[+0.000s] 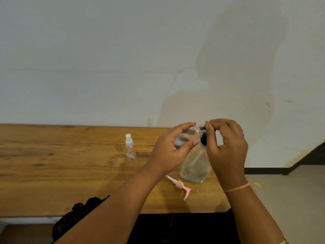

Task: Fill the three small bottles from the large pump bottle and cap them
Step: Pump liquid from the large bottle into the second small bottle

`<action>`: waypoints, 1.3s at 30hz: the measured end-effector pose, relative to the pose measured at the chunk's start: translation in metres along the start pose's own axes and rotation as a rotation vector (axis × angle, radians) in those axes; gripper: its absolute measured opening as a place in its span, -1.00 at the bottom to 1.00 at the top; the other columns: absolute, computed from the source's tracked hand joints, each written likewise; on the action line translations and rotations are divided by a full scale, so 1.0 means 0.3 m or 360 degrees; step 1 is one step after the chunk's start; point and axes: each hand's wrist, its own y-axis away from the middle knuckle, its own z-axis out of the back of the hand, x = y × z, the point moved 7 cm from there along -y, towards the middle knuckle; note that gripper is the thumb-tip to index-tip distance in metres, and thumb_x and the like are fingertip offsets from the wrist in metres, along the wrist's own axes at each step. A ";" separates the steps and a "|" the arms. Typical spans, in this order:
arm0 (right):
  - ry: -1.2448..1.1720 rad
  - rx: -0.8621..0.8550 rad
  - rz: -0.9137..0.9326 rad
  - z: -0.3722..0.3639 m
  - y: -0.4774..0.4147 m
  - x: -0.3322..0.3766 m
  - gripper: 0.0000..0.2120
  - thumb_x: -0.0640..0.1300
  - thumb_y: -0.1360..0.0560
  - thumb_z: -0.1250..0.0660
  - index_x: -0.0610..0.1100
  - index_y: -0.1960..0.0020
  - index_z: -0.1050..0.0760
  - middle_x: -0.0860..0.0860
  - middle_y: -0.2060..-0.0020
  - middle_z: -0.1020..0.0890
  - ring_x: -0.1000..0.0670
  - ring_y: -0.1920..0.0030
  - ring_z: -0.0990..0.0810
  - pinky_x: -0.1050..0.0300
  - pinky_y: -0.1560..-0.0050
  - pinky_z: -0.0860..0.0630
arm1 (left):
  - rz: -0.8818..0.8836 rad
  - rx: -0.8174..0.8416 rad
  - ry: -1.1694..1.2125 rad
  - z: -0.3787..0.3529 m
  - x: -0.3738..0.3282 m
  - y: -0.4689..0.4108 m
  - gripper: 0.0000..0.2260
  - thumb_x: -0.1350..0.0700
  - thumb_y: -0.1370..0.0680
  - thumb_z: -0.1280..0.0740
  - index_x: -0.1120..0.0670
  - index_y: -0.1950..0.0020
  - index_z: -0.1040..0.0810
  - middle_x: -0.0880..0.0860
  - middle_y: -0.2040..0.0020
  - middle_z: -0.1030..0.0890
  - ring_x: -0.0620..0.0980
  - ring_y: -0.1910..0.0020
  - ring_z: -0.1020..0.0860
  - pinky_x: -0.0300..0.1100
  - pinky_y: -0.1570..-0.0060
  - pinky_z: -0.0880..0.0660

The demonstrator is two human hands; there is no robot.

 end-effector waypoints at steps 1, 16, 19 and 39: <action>-0.0005 -0.0013 -0.0002 -0.002 0.013 0.002 -0.76 -0.16 -0.51 -0.22 -0.29 0.04 -0.60 -0.14 0.12 -0.62 0.04 0.06 -0.49 0.42 0.00 -0.35 | 0.0005 -0.0002 0.0014 0.002 0.003 0.000 -0.65 0.09 -0.49 -0.40 -0.13 -0.25 -0.46 -0.12 -0.08 -0.58 -0.31 -0.02 -0.54 -0.45 0.09 -0.49; -0.0042 0.0102 -0.0050 0.005 0.018 0.014 -0.68 -0.23 -0.46 -0.13 -0.29 -0.05 -0.60 -0.13 0.07 -0.61 0.03 0.01 -0.50 0.52 -0.07 -0.32 | -0.0006 -0.0014 0.0011 0.007 -0.010 0.015 -0.65 0.08 -0.50 -0.39 -0.22 -0.22 -0.43 -0.19 -0.08 -0.57 -0.26 0.00 -0.57 -0.30 0.05 -0.56; 0.0036 0.0078 -0.0059 0.000 0.011 0.016 -0.73 -0.29 -0.45 -0.17 -0.28 0.00 -0.61 -0.13 0.12 -0.60 -0.01 0.05 -0.52 0.53 -0.05 -0.31 | -0.0023 -0.0010 -0.0010 0.006 -0.012 0.014 -0.61 0.10 -0.50 -0.39 -0.20 -0.26 -0.40 -0.20 -0.09 -0.56 -0.24 0.01 -0.58 -0.27 0.03 -0.57; 0.0070 0.0065 -0.0027 -0.014 0.039 -0.013 -0.79 -0.38 -0.46 -0.26 -0.30 -0.05 -0.58 -0.17 0.07 -0.59 -0.05 -0.03 -0.49 0.52 -0.12 -0.29 | -0.0021 -0.0013 0.0024 0.010 -0.006 -0.006 -0.70 0.16 -0.47 -0.43 -0.11 -0.12 -0.46 -0.19 -0.06 -0.58 -0.34 -0.04 -0.54 -0.49 0.03 -0.43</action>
